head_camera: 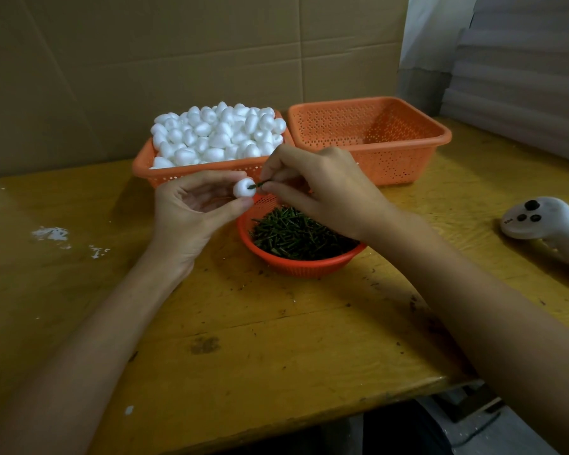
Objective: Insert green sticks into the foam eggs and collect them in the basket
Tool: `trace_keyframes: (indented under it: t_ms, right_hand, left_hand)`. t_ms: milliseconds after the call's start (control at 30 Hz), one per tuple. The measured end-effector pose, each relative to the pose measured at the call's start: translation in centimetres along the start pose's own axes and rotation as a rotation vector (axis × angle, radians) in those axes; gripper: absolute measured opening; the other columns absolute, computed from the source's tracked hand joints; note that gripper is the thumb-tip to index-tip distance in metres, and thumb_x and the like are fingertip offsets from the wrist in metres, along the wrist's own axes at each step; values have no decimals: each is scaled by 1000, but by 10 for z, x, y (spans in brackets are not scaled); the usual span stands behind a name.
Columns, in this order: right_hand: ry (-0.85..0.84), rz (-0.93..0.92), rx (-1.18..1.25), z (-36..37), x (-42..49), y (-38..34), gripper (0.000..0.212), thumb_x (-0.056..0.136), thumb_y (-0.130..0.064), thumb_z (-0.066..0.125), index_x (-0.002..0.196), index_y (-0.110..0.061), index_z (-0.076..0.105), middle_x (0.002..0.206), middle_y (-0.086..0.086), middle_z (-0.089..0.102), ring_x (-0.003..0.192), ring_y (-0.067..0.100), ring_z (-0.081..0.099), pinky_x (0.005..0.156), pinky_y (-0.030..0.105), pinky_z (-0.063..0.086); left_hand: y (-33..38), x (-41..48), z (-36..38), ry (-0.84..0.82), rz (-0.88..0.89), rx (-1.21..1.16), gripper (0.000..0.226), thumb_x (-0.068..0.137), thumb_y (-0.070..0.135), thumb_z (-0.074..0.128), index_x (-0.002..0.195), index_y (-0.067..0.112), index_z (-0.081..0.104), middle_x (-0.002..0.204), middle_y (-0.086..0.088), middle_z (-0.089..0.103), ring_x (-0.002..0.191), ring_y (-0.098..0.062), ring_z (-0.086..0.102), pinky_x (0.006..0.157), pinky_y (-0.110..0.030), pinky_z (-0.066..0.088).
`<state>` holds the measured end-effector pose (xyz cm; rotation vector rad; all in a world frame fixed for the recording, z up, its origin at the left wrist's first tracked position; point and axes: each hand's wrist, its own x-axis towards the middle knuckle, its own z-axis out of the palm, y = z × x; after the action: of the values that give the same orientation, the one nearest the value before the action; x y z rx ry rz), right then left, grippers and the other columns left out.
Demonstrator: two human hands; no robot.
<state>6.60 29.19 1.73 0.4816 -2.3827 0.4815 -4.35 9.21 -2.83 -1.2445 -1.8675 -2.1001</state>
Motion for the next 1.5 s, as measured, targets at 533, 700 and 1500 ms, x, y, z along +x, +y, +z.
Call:
trace_keyframes:
  t_ms: [533, 700, 1500]
  right_hand:
    - [-10, -28, -195, -4, 0, -11, 17, 101, -26, 67, 109, -17, 79, 97, -2, 79, 87, 21, 75, 73, 45, 56]
    - [-6, -22, -182, -3, 1, -11, 19, 101, -26, 65, 112, -18, 78, 99, -3, 79, 89, 19, 75, 74, 44, 56]
    - [48, -31, -162, -1, 0, -14, 21, 103, -27, 64, 107, -14, 79, 96, 0, 79, 88, 22, 75, 72, 48, 56]
  left_hand:
    - [-3, 0, 1, -32, 15, -12, 32, 78, 3, 88, 106, 13, 78, 108, 1, 81, 108, -19, 75, 93, -29, 58]
    - [-2, 0, 2, -22, 12, -15, 35, 76, 6, 88, 109, 13, 77, 107, 1, 81, 109, -21, 75, 94, -31, 59]
    - [4, 0, 2, -9, 0, 6, 35, 70, 6, 92, 102, 12, 76, 102, 0, 82, 99, -20, 78, 90, -30, 62]
